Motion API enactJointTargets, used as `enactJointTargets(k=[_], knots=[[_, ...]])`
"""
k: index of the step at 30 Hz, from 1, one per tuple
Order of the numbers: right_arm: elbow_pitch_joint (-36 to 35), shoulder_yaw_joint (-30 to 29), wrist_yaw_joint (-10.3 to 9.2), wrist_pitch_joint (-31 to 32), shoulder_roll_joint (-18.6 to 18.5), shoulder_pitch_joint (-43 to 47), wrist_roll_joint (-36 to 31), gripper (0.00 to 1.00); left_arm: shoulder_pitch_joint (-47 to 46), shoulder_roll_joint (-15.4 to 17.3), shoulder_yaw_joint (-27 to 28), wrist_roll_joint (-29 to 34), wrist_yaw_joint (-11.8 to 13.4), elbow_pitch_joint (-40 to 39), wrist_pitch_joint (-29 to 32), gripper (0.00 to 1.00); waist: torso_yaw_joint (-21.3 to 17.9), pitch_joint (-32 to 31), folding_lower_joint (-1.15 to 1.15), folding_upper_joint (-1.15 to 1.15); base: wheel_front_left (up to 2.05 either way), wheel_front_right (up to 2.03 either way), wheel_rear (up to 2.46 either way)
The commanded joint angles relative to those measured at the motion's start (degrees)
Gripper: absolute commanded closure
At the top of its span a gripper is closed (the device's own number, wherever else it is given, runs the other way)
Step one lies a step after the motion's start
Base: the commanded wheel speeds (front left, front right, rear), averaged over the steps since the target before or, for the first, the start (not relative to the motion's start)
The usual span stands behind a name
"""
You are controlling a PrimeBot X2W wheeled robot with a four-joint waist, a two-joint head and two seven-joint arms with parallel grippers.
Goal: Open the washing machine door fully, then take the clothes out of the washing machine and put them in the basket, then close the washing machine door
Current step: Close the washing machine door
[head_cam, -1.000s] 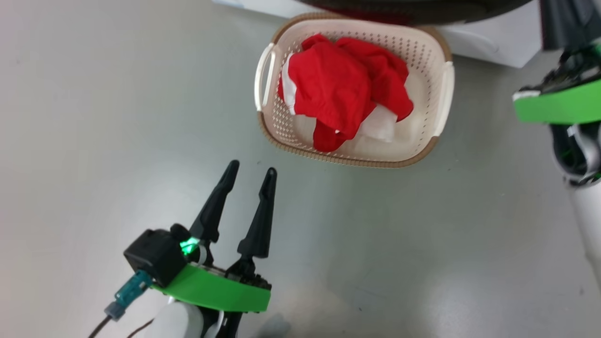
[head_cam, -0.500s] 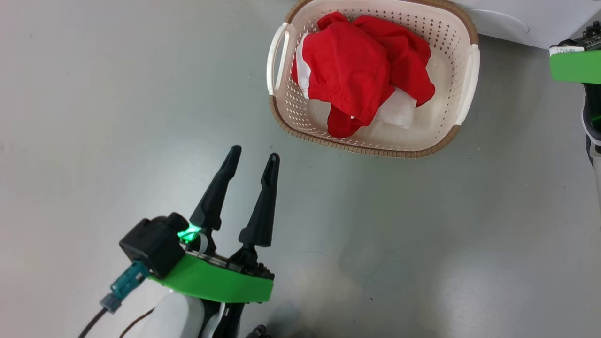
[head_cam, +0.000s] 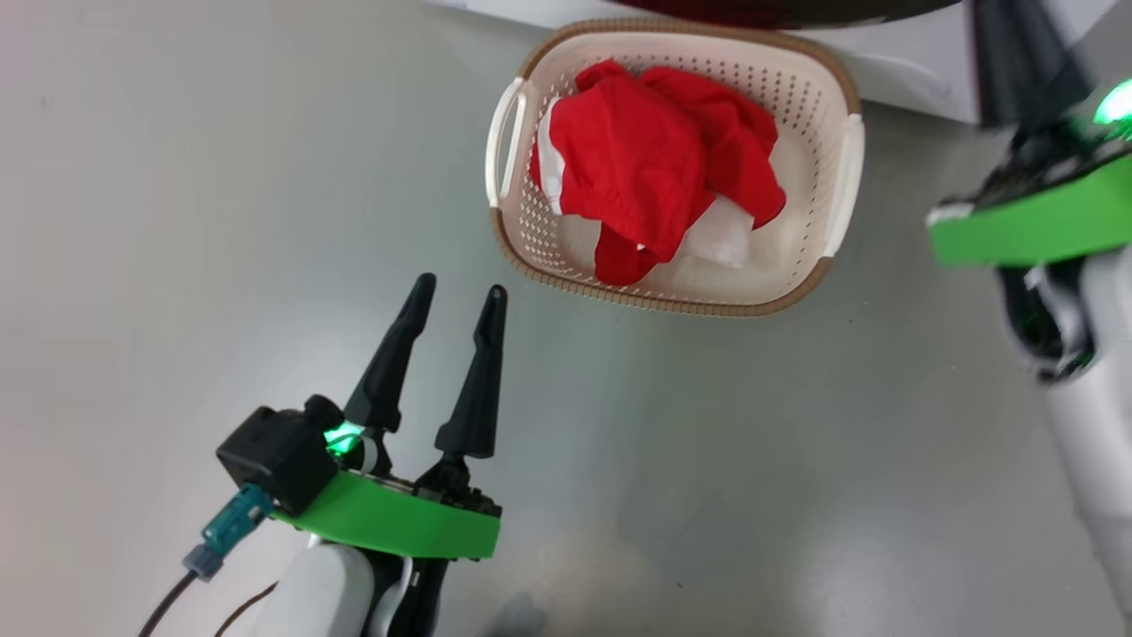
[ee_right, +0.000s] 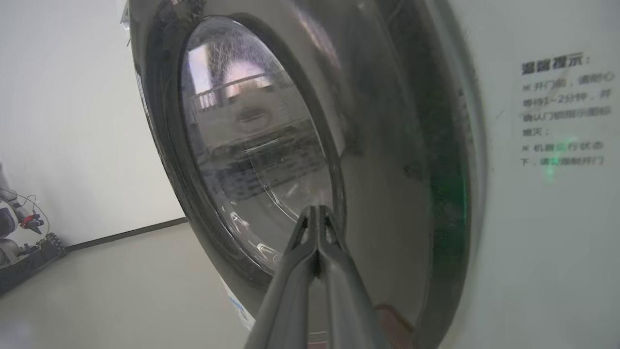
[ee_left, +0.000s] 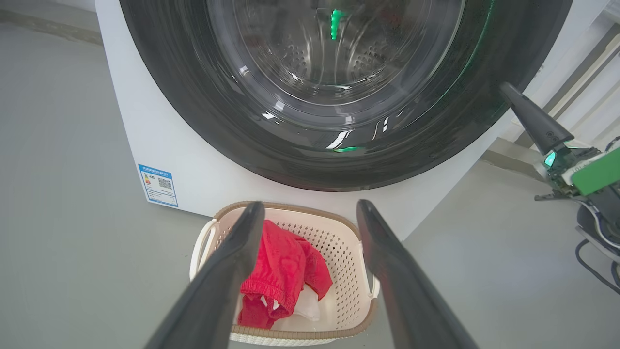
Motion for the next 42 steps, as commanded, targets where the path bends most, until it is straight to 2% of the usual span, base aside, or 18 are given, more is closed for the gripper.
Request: enactJointTargets(k=[1,2,3,4,5,12,22,42], knots=[[-1.2,1.5,-0.06,-0.1,1.1,2.4,-0.2,0.59,1.0,1.5,2.4,1.0,-0.2,-0.6,-0.5,0.0,-1.5,-1.7,0.0,0.0,0.0,0.0,0.0],[-1.0,1.9,-0.06,-0.1,1.4,3.4,-0.1,0.51,1.1,1.5,2.8,1.2,-0.4,-0.3,-0.5,0.0,-1.9,-2.3,0.0,0.0,0.0,0.0,0.0],[-0.9,2.1,-0.06,-0.1,1.8,4.3,-0.1,0.25,1.3,1.5,3.1,1.5,-0.5,0.0,-0.5,0.0,-2.3,-2.8,0.0,0.0,0.0,0.0,0.0],[-0.9,2.1,-0.06,-0.1,2.3,5.2,0.1,0.08,1.5,1.5,3.5,1.8,-0.7,0.4,-0.5,0.0,-2.7,-3.3,0.0,0.0,0.0,0.0,0.0],[-0.9,2.1,-0.06,-0.1,2.7,6.2,0.1,0.0,1.6,1.5,3.8,2.1,-0.8,0.7,-0.5,0.0,-3.0,-3.8,0.0,0.0,0.0,0.0,0.0],[-0.9,1.8,-0.06,-0.1,5.0,13.2,0.0,0.0,3.2,1.5,6.2,4.1,-1.8,3.1,-0.5,0.0,-5.7,-7.9,0.0,0.0,0.0,0.0,0.0],[-0.9,2.4,-0.06,-0.1,6.3,21.9,-0.1,0.0,5.5,1.5,10.0,7.4,-3.2,5.6,-0.5,0.0,-10.0,-13.1,0.0,0.0,0.0,0.0,0.0],[-1.6,-3.3,-0.06,-0.1,8.5,35.1,-0.3,0.0,11.7,1.5,16.9,12.5,-4.4,7.6,-0.5,0.0,-18.2,-20.8,0.0,0.0,0.0,0.0,0.0]])
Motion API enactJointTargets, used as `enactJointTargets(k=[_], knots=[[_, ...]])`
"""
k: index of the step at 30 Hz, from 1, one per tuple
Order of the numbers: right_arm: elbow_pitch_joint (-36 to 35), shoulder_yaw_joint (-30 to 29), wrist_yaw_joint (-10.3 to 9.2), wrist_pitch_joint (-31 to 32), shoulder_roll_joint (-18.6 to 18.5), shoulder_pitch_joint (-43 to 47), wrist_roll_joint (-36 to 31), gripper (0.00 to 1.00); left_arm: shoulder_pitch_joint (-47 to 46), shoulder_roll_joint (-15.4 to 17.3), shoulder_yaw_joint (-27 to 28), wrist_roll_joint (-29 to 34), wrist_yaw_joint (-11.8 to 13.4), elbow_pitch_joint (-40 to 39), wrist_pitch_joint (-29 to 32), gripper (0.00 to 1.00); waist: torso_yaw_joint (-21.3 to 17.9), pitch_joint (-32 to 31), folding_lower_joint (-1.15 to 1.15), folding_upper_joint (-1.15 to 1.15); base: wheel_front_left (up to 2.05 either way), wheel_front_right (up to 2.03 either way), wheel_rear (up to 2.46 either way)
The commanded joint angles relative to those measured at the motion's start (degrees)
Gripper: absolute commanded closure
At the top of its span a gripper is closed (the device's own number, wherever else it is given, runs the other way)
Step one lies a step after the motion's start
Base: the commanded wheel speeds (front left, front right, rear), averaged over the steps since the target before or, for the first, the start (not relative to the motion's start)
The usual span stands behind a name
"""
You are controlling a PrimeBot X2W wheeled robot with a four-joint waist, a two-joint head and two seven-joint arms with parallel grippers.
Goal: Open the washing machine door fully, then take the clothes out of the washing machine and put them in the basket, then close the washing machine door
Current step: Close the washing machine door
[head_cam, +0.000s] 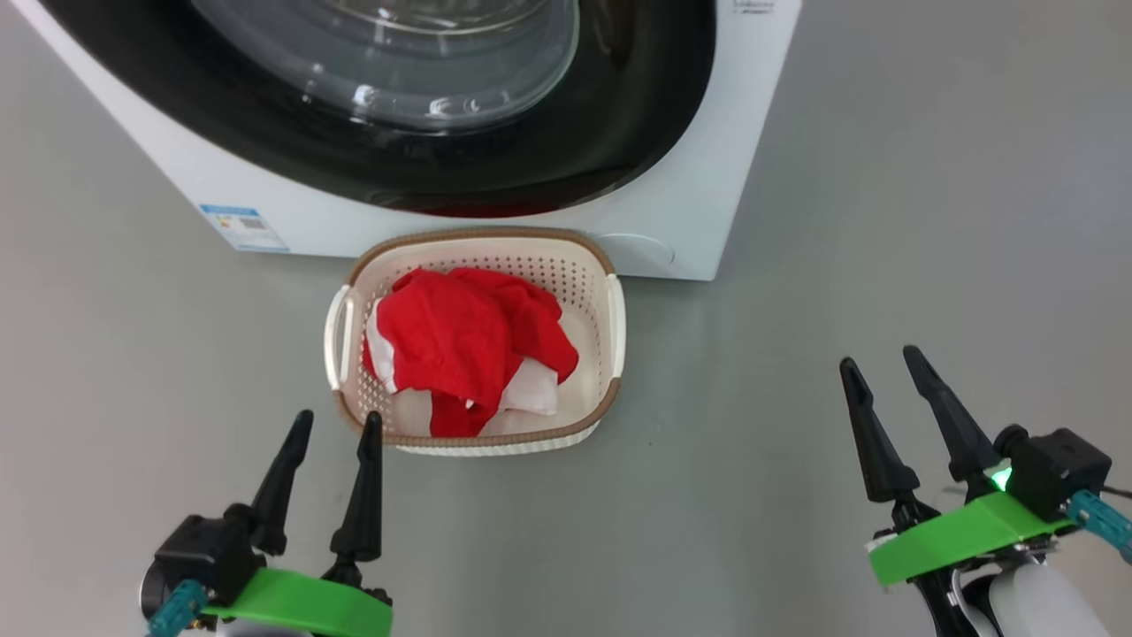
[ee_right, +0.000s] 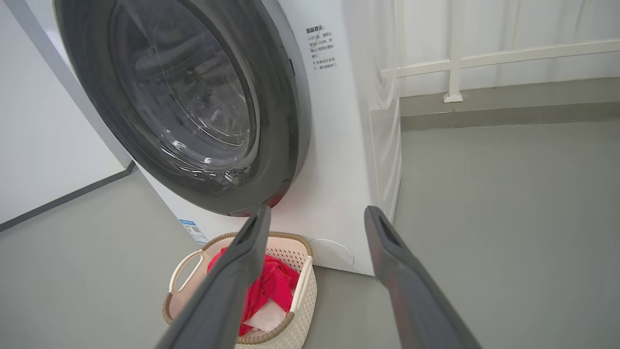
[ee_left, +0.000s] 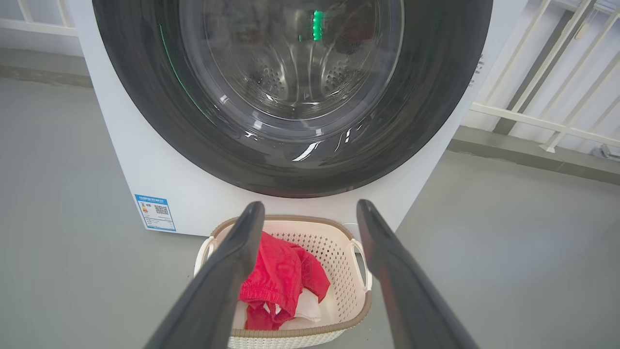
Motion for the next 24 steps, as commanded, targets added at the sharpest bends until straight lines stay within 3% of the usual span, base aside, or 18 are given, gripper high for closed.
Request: enactJointTargets(k=[1,24], knots=[[-1.7,0.6,-0.06,-0.2,0.1,1.4,-0.3,0.0,0.9,1.3,2.2,0.8,-0.3,-1.0,-0.5,0.0,-1.7,-1.8,0.0,0.0,0.0,0.0,0.0],[-3.3,-5.4,-0.06,-0.2,1.7,12.9,-0.8,0.0,9.0,1.3,6.3,2.0,-0.4,-3.1,-0.5,0.0,-6.7,-7.9,0.0,0.0,0.0,0.0,0.0]])
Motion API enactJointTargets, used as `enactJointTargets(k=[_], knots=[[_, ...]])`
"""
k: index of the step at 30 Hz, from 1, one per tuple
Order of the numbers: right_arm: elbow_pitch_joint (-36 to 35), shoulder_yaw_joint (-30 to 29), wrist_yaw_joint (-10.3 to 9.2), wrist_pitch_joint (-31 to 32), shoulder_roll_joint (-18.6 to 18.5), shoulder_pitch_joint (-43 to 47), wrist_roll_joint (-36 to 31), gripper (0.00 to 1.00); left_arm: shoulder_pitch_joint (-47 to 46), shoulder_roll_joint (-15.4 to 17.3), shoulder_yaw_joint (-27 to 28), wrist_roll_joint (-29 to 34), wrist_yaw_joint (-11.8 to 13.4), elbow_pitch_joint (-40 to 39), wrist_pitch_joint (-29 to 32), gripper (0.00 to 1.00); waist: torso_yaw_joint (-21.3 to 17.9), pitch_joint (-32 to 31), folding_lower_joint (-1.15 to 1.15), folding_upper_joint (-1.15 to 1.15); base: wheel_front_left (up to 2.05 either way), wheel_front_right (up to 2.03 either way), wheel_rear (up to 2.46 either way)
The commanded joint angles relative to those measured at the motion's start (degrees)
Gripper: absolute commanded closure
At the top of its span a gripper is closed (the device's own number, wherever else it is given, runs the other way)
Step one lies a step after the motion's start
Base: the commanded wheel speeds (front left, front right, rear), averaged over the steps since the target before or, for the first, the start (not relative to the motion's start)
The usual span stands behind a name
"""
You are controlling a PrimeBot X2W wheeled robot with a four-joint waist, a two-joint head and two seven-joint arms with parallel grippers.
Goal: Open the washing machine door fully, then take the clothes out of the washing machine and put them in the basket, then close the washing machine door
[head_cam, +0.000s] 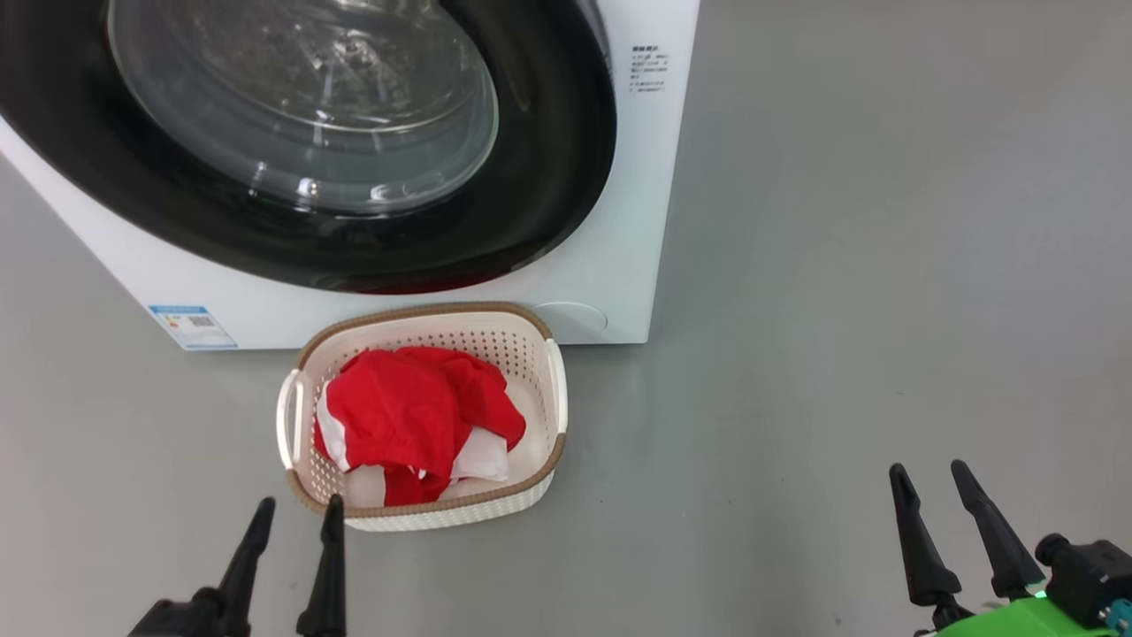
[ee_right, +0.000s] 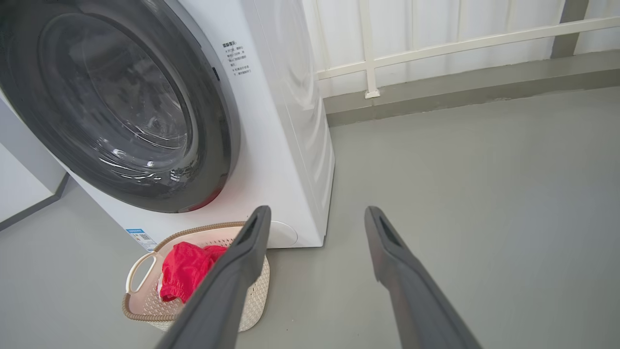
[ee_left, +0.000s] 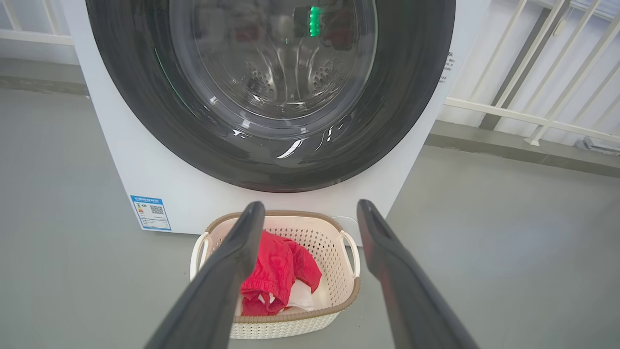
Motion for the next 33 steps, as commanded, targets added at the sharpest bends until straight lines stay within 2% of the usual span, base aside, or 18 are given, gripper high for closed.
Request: enactJointTargets(k=[1,15,26,27,33], knots=[[-1.6,0.8,-0.06,-0.2,-0.7,0.1,-0.6,0.0,0.0,0.9,2.3,0.4,-0.3,-1.7,-0.5,0.0,-0.4,-0.4,0.0,0.0,0.0,0.0,0.0],[-2.2,-1.0,-0.06,-0.2,0.2,2.6,-0.8,0.0,2.6,0.9,3.4,0.4,-0.3,-3.6,-0.5,0.0,-1.4,-1.5,0.0,0.0,0.0,0.0,0.0],[-2.4,-0.8,-0.06,-0.2,0.5,2.0,-0.9,0.0,2.1,0.9,3.0,-0.3,-0.3,-3.7,-0.5,0.0,-0.8,-1.7,0.0,0.0,0.0,0.0,0.0],[-0.8,-1.8,0.0,0.0,1.5,3.1,-0.3,1.0,3.3,0.2,1.2,-0.2,0.0,-2.1,0.0,1.0,-0.8,-1.7,0.0,0.0,0.0,0.0,0.0],[1.9,-1.5,0.0,0.4,2.4,2.9,0.9,1.0,3.4,-0.4,0.7,-1.5,0.1,0.6,0.6,1.0,-0.8,-1.7,0.01,0.0,0.0,0.0,0.0]])
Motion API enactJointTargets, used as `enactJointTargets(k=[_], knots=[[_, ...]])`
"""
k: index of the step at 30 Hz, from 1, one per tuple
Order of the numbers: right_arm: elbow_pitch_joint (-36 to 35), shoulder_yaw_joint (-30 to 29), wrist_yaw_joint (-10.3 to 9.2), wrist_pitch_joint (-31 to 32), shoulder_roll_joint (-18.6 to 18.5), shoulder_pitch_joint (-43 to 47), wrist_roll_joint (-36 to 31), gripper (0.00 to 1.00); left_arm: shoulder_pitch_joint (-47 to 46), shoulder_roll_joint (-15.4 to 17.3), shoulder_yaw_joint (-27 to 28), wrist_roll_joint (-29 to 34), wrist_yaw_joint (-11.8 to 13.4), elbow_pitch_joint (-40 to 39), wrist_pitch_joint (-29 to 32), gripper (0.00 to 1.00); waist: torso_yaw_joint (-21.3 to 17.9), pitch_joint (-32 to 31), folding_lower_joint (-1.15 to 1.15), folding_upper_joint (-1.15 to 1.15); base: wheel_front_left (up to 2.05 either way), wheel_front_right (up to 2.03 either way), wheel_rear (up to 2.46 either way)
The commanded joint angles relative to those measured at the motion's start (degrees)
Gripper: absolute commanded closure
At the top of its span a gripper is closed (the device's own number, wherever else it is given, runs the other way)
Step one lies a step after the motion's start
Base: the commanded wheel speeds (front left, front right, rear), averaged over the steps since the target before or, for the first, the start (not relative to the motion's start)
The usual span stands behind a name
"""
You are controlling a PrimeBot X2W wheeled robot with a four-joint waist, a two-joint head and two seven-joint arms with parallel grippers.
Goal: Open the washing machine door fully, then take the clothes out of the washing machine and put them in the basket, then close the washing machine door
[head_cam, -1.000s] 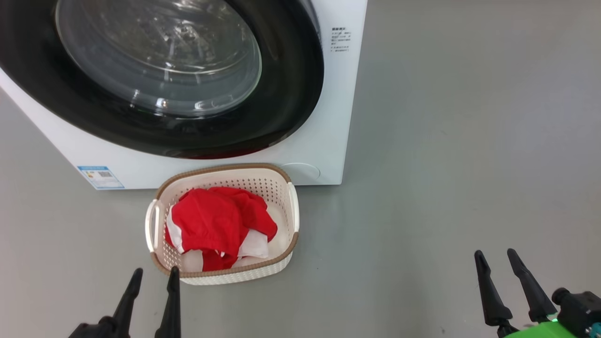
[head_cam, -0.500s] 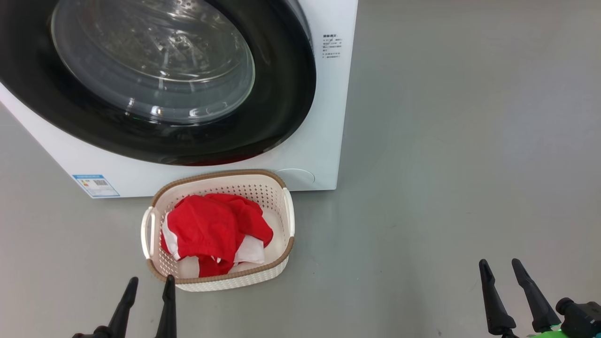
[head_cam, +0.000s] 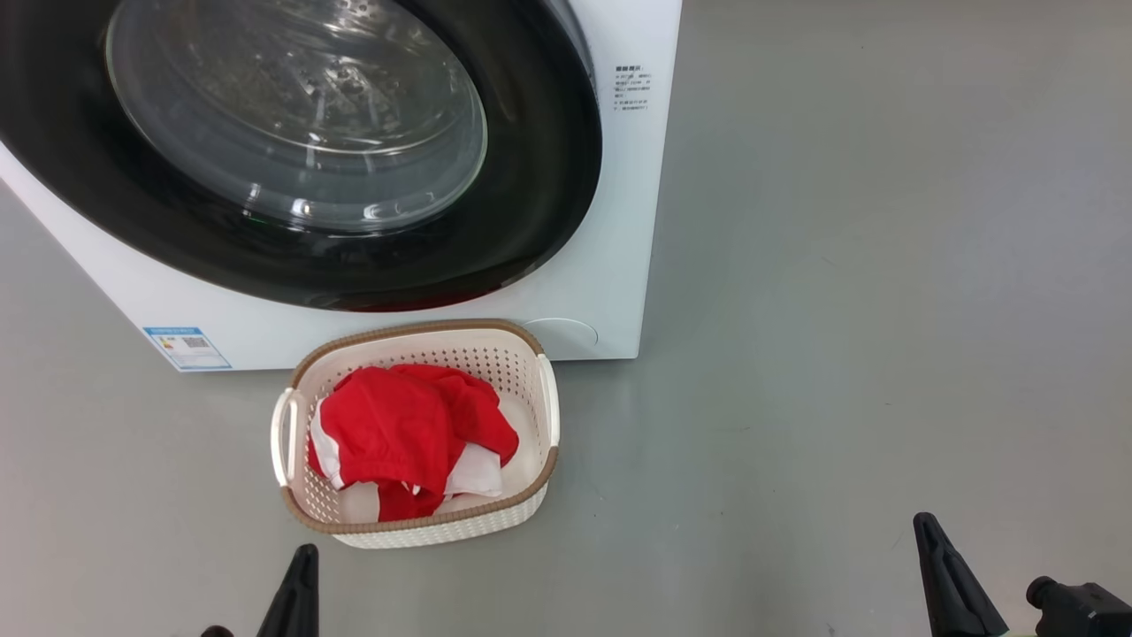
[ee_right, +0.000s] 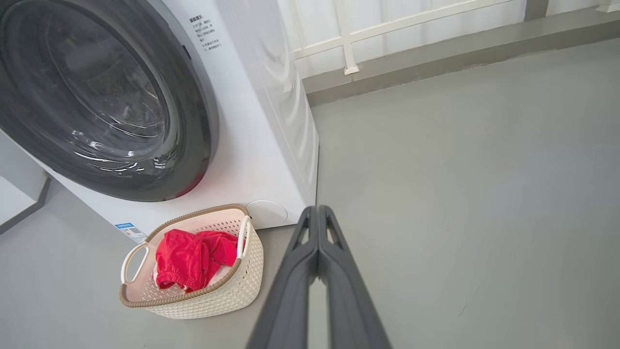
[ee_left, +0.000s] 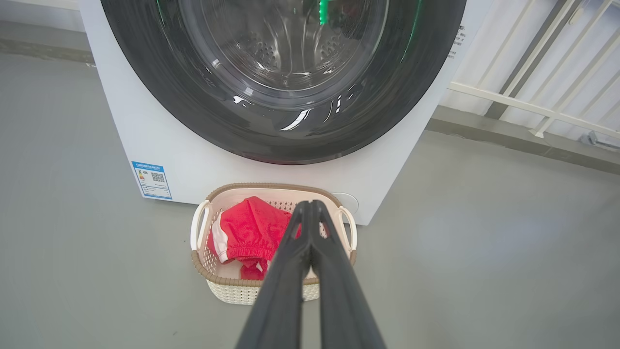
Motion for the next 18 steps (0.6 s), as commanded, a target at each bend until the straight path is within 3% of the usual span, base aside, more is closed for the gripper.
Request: enactJointTargets(k=[1,5,9,18], knots=[[-1.2,0.0,0.0,0.3,-0.3,-0.2,1.4,1.0,-0.1,0.6,0.2,-1.7,0.0,-1.2,0.3,1.0,0.0,-0.1,0.02,0.0,0.0,0.0,0.0],[-1.2,0.0,0.0,0.9,-0.4,-0.6,3.7,1.0,-0.3,0.8,0.1,-4.3,0.0,-1.2,0.8,1.0,0.0,-0.4,0.13,0.0,0.0,0.0,0.0],[-1.0,0.0,-0.01,1.5,-0.6,-1.1,6.0,1.0,-0.7,1.0,0.1,-6.9,0.0,-1.1,1.3,1.0,-0.1,-0.5,0.01,0.0,0.0,0.0,0.0],[-0.8,0.0,-0.01,2.8,-0.7,-2.3,11.2,1.0,-1.5,1.3,0.0,-12.8,-0.1,-0.8,2.5,1.0,-0.2,-0.9,0.0,0.0,0.0,0.0,0.0]])
